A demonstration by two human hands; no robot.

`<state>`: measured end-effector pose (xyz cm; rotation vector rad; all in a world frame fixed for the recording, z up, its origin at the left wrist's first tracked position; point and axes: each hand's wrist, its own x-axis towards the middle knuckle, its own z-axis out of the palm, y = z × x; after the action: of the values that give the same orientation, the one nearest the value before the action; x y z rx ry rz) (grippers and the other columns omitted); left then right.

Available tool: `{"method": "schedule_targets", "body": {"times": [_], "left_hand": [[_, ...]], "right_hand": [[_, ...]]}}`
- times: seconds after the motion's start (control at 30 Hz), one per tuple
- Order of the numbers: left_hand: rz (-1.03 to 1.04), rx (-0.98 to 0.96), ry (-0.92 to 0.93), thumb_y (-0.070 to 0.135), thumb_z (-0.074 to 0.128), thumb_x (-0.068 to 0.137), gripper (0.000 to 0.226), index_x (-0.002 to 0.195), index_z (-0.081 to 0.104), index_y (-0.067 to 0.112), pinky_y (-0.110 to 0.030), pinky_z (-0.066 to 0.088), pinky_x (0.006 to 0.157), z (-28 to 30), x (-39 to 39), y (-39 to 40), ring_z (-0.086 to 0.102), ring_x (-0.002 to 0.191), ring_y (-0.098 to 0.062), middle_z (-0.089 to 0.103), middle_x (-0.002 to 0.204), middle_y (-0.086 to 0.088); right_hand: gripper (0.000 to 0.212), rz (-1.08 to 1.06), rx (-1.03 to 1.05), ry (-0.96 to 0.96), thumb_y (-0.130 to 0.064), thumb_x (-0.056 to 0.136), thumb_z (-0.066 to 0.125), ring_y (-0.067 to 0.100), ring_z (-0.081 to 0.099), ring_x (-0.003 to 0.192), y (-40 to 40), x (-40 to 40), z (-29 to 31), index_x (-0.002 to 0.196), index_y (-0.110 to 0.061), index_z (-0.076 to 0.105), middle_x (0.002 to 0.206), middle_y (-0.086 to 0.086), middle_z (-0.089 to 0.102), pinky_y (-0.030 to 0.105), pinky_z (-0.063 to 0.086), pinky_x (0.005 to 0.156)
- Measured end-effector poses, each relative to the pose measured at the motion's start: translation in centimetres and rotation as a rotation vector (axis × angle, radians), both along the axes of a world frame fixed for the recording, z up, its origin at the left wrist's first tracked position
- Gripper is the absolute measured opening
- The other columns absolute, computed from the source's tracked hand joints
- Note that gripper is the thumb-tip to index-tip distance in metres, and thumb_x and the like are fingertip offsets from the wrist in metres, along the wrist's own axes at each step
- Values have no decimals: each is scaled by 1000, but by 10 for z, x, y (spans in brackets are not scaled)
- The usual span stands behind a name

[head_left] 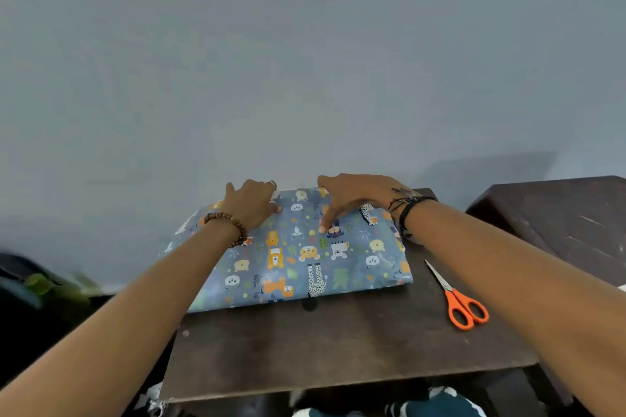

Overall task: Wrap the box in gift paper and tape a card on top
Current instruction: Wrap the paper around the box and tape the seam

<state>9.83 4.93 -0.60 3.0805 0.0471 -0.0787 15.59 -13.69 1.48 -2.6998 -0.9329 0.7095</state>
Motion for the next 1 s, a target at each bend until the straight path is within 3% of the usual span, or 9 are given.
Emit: {"method": "schedule_targets", "body": {"times": [0.17,0.3,0.4,0.53,0.67,0.77,0.83,0.9,1.0], "left_hand": [[35,47,-16,33,45,95,31,118,49,11,-53,24,106,-22,7,-4,44,121,-24,53,118,-6],[94,58,-231,26,46,95,45,137,35,14,-54,21,110,-31,-7,-13,23,139,-25,38,139,-8],[217,-80,-264,24,52,90,57,141,28,13,-51,9,114,-31,-28,-28,-2,144,-29,15,152,-13],[453,-339,-252,28,61,83,73,143,23,11,-48,-2,115,-34,-70,-48,-14,143,-32,-8,155,-15],[687,-652,-120,40,66,81,95,149,5,11,-48,0,115,-41,-99,-59,-11,143,-34,-16,154,-14],[676,-892,-41,39,62,84,93,149,2,9,-47,24,111,-44,-101,-58,20,138,-39,6,154,-18],[652,-799,-38,42,58,85,88,148,7,8,-49,27,108,-43,-100,-59,27,136,-36,18,151,-18],[652,-574,-52,46,50,88,82,148,11,7,-54,20,110,-41,-97,-62,18,140,-31,16,153,-14],[602,-334,-28,54,38,91,74,147,17,12,-61,8,110,-43,-91,-67,6,144,-27,8,156,-12]], "right_hand": [[54,-38,-1,64,-42,73,76,14,50,69,6,15,-16,99,-9,42,89,3,49,27,36,58],[81,-90,4,44,-45,76,72,28,54,113,2,11,-18,137,-5,36,132,10,49,37,45,87],[82,-168,44,55,-43,77,72,34,49,121,-2,-1,-19,138,-2,36,136,18,48,42,43,98],[58,-322,188,96,-41,74,76,31,58,91,-11,-25,-31,106,4,56,106,19,61,31,38,66],[65,-593,420,217,-39,66,82,26,59,97,-17,-63,-46,109,1,55,104,11,63,27,40,71],[106,-832,758,414,-56,29,90,22,62,102,-10,-90,-87,116,-10,53,114,5,63,39,53,86],[92,-1007,955,487,-43,31,94,23,65,96,-1,-113,-105,109,-11,56,110,7,66,43,54,85],[62,-1149,1081,490,-22,46,93,24,66,91,8,-142,-98,95,-16,56,100,5,67,42,55,83],[40,-1260,1119,486,-14,61,85,21,65,85,29,-165,-104,88,-19,56,88,0,66,33,55,76]]}}
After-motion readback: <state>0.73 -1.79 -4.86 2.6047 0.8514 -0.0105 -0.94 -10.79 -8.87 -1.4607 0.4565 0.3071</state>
